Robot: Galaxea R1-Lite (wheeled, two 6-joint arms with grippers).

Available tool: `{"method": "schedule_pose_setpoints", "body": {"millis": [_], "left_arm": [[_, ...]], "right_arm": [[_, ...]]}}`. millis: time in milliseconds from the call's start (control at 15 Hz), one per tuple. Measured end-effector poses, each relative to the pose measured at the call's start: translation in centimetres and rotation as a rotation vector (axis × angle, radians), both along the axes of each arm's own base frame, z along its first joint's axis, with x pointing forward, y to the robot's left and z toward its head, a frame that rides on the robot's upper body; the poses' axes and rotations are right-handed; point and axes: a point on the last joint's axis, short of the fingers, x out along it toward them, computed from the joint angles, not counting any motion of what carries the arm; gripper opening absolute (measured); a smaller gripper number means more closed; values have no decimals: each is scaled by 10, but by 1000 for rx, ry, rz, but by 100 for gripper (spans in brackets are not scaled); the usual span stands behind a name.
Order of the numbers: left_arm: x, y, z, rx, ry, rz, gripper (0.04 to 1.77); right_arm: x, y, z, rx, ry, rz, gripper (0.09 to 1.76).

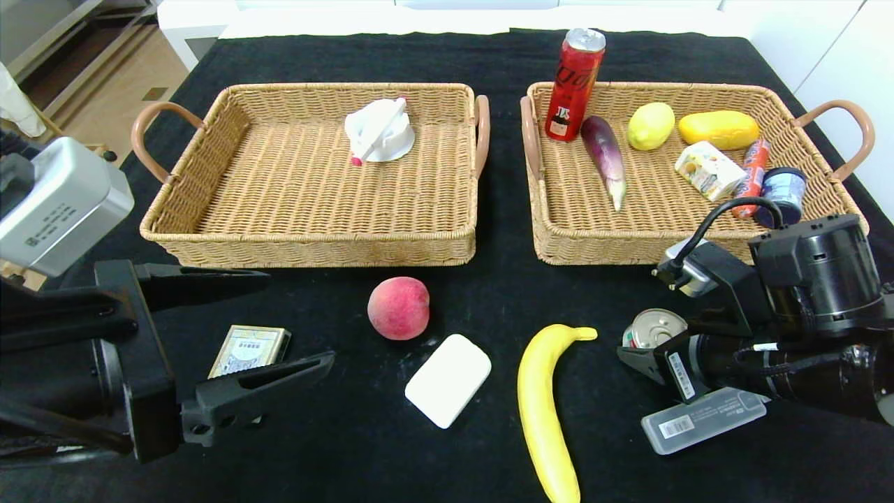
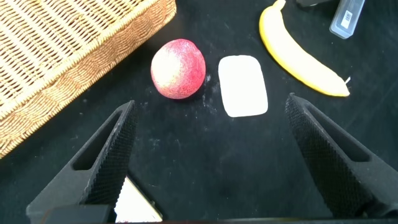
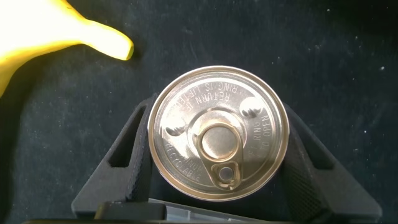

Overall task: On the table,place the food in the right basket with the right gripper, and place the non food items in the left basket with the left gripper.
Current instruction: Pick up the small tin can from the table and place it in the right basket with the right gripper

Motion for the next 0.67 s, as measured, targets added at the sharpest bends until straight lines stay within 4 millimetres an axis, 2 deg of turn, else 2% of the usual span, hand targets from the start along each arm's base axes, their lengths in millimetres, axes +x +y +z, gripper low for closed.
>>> {"method": "schedule_pose_setpoints", "body": {"millis": [400, 667], "left_arm": [[0, 0, 0, 0, -1, -1, 172], [0, 0, 1, -1, -2, -2, 172]], "right_arm": [[-1, -1, 2, 6, -4, 3, 118], [-4, -4, 11, 27, -34, 3, 118]]}}
